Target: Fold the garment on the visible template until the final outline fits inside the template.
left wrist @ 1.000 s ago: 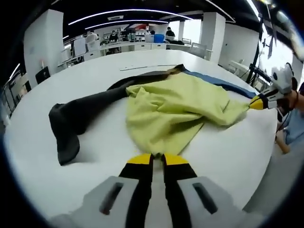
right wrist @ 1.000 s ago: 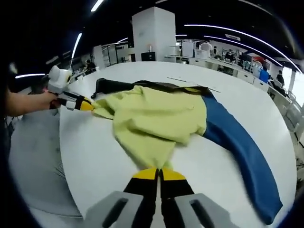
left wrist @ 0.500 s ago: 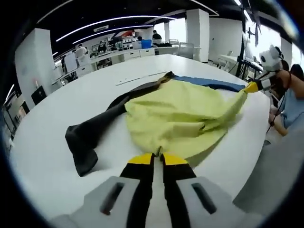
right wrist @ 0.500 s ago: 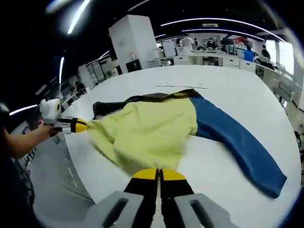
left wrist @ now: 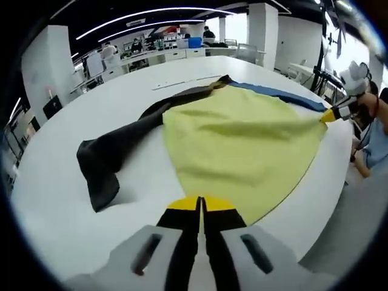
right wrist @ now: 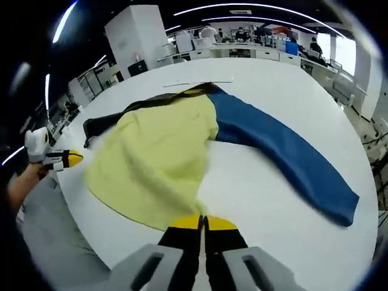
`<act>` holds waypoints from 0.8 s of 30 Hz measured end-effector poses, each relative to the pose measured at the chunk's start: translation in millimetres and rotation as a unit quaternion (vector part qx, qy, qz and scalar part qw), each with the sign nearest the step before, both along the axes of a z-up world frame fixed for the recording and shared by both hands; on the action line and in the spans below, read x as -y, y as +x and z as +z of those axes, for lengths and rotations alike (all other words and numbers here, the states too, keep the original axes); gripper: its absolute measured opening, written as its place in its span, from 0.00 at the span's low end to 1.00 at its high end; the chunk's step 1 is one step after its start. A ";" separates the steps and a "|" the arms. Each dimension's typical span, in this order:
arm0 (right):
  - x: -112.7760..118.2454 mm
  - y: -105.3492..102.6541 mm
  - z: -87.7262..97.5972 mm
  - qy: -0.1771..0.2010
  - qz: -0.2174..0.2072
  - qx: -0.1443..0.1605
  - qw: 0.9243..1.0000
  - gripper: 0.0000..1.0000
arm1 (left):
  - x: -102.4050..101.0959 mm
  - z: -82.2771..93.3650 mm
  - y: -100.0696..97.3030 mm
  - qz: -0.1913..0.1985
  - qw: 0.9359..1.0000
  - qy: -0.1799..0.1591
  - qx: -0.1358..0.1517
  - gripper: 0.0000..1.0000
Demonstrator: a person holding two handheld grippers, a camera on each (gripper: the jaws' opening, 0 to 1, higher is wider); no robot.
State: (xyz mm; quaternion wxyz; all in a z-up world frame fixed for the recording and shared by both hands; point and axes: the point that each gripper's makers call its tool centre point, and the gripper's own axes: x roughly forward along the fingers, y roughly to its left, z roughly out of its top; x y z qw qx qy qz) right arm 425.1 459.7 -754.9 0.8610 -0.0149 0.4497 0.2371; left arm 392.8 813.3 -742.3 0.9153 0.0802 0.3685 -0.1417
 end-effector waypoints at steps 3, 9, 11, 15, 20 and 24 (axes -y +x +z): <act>1.4 -1.1 -5.1 -0.002 -0.003 -0.003 1.000 0.00 | -1.6 -2.1 -2.9 0.010 1.000 -0.009 -0.007 0.07; 0.8 -2.6 -4.2 -0.001 -0.004 -0.002 1.000 0.00 | -1.6 -8.2 -10.3 0.017 0.999 -0.014 -0.023 0.17; 0.3 -3.4 -3.1 0.002 -0.004 -0.001 1.000 0.00 | 1.9 -10.7 -13.5 0.017 0.999 -0.021 -0.030 0.20; 0.3 -5.8 -2.7 0.009 -0.006 -0.002 1.000 0.00 | 2.9 -18.0 -19.2 0.025 0.999 -0.013 -0.043 0.19; -0.6 -8.8 -3.8 0.016 -0.006 -0.002 1.000 0.00 | -2.4 -25.8 -25.3 0.045 0.997 -0.004 -0.058 0.18; -0.8 -10.8 -3.7 0.019 -0.005 0.000 1.000 0.00 | -1.7 -28.6 -26.6 0.050 0.997 -0.009 -0.060 0.16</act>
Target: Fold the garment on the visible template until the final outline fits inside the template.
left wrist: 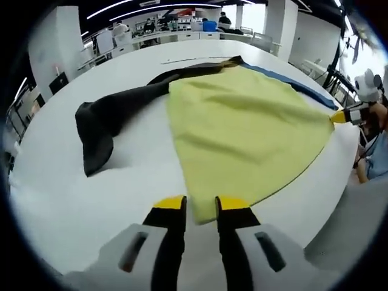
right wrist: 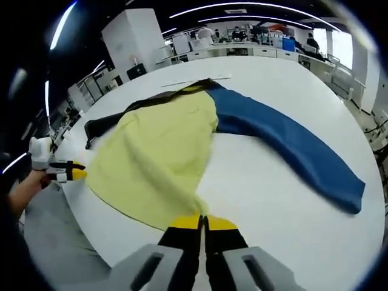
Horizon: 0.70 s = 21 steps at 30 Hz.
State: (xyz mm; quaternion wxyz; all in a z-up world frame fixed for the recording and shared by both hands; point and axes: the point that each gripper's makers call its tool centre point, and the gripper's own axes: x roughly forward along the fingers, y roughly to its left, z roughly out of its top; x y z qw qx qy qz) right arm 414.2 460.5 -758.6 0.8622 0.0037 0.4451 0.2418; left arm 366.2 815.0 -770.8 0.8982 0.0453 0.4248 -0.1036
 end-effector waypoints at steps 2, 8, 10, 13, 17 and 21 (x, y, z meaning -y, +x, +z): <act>0.6 -0.1 -0.2 0.001 -0.001 0.000 1.000 0.00 | 1.0 0.1 0.9 0.003 1.000 -0.007 0.001 0.14; -0.7 -3.4 0.0 0.009 0.001 -0.006 1.000 0.00 | 3.0 -0.8 2.1 0.011 1.000 -0.026 -0.006 0.07; -1.7 -5.3 0.6 0.013 0.002 -0.009 1.000 0.00 | 4.2 -0.5 0.6 0.002 1.000 -0.026 -0.007 0.01; -3.2 -9.4 1.9 0.022 0.000 -0.016 1.000 0.00 | -0.3 -0.4 -2.8 -0.013 1.000 -0.006 -0.016 0.00; -4.4 -18.5 0.8 0.026 0.002 -0.033 0.999 0.00 | -2.8 4.6 -9.1 -0.025 1.000 0.002 -0.018 0.00; -6.9 -28.8 -0.5 0.025 0.011 -0.045 0.999 0.00 | -5.2 8.0 -13.8 -0.030 0.999 0.003 -0.021 0.00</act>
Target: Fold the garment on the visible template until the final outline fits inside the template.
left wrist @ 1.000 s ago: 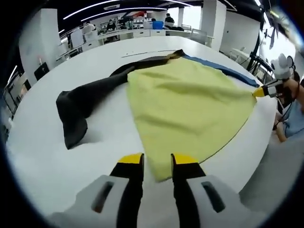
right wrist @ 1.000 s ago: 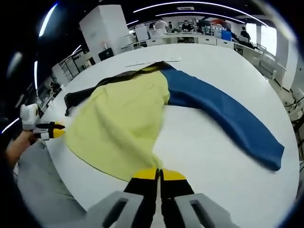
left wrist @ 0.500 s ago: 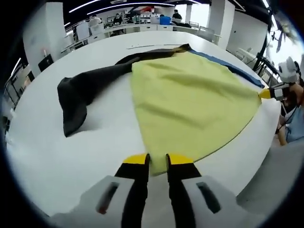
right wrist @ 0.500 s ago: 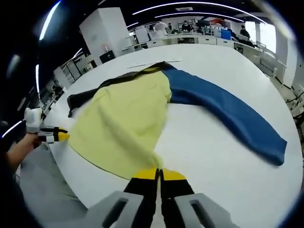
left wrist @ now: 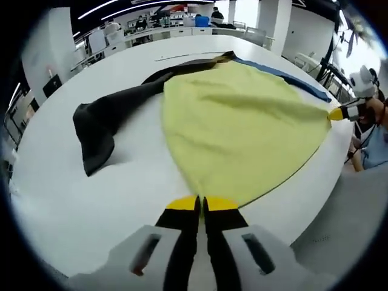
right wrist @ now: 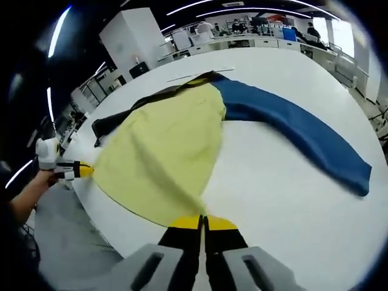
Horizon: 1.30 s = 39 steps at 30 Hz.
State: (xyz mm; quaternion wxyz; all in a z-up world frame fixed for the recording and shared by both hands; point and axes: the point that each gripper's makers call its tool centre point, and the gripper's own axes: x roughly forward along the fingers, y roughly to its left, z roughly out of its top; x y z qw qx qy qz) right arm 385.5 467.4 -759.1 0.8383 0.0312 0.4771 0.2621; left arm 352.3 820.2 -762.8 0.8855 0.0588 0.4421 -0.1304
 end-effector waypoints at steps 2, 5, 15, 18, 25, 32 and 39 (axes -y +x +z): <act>-0.3 -5.4 -1.6 -0.004 0.004 -0.005 1.000 0.00 | -0.7 0.0 -2.2 -0.002 1.000 0.001 -0.003 0.00; -0.4 -12.8 -3.9 -0.009 0.007 -0.014 1.000 0.00 | -1.2 -0.2 -7.4 -0.007 1.000 0.004 -0.010 0.00; 2.8 -31.6 -14.0 -0.025 0.015 -0.042 0.999 0.00 | 0.1 -5.0 -22.1 -0.035 0.999 0.034 -0.023 0.00; 4.8 -35.6 -15.3 -0.037 0.018 -0.047 0.998 0.00 | 0.4 -6.7 -25.8 -0.036 0.998 0.034 -0.027 0.00; 5.8 -39.6 -14.4 -0.045 0.025 -0.051 0.997 0.00 | 0.3 -8.5 -33.5 -0.027 0.999 0.020 -0.034 0.00; 3.3 -40.2 -13.9 -0.066 0.063 -0.026 0.996 0.00 | -1.0 -7.3 -35.7 -0.026 0.999 0.021 -0.032 0.03; 4.5 -25.7 1.7 -0.048 0.051 0.018 0.997 0.27 | -6.7 15.3 -20.9 -0.032 0.999 0.013 0.029 0.27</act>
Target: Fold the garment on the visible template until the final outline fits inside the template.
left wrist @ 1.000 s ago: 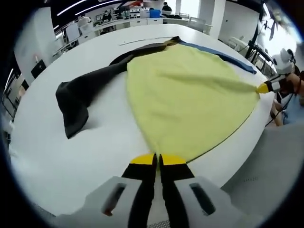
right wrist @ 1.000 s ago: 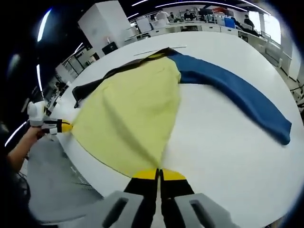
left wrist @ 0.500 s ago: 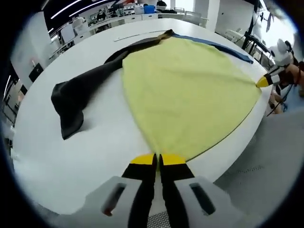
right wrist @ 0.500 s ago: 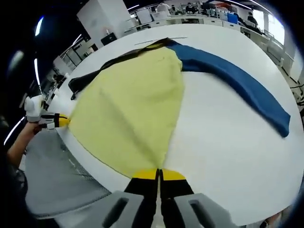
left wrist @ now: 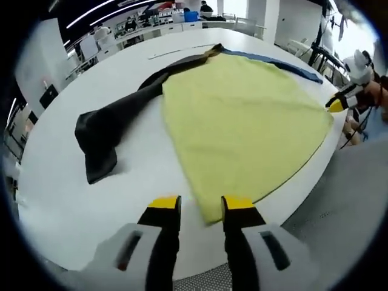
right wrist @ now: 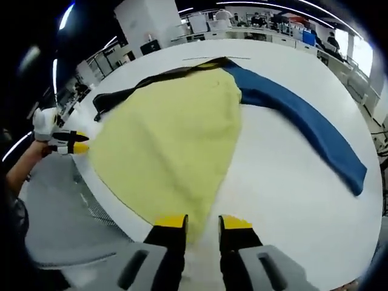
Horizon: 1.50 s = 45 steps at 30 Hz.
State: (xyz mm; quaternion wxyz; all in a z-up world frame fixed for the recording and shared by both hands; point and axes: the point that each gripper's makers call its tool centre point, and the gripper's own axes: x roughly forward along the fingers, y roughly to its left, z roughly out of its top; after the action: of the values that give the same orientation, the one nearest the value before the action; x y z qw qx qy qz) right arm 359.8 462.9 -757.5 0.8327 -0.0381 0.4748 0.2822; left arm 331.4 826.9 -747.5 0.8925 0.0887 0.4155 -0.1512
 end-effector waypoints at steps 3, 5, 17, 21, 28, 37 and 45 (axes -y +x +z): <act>-2.7 12.5 12.5 0.023 -0.002 0.042 0.999 0.40 | -3.1 10.3 11.2 0.000 0.999 -0.015 0.035 0.33; -4.2 16.0 18.8 0.034 -0.002 0.052 0.998 0.51 | -3.9 20.7 22.0 -0.012 0.997 -0.015 0.071 0.38; -16.8 45.8 67.0 0.100 -0.004 0.108 0.989 0.85 | -13.5 72.6 71.7 -0.015 0.987 -0.025 0.158 0.56; -21.3 52.9 80.0 0.113 -0.001 0.116 0.987 0.89 | -14.9 93.3 92.5 -0.025 0.984 -0.010 0.178 0.56; -22.6 64.8 87.3 0.110 0.006 0.126 0.986 0.99 | -10.0 117.2 127.7 -0.038 0.978 -0.019 0.206 0.55; -20.7 74.0 85.3 0.118 -0.003 0.118 0.986 0.99 | -4.4 128.1 179.2 -0.053 0.973 -0.014 0.224 0.49; -19.5 78.8 83.6 0.123 -0.004 0.114 0.986 0.99 | 7.6 111.8 219.1 -0.067 0.971 -0.014 0.229 0.40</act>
State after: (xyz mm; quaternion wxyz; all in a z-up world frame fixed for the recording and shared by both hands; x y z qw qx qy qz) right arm 438.5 482.4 -673.8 0.8808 0.0346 0.3390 0.3288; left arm 550.5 819.3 -635.8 0.9530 0.1365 0.1907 -0.1917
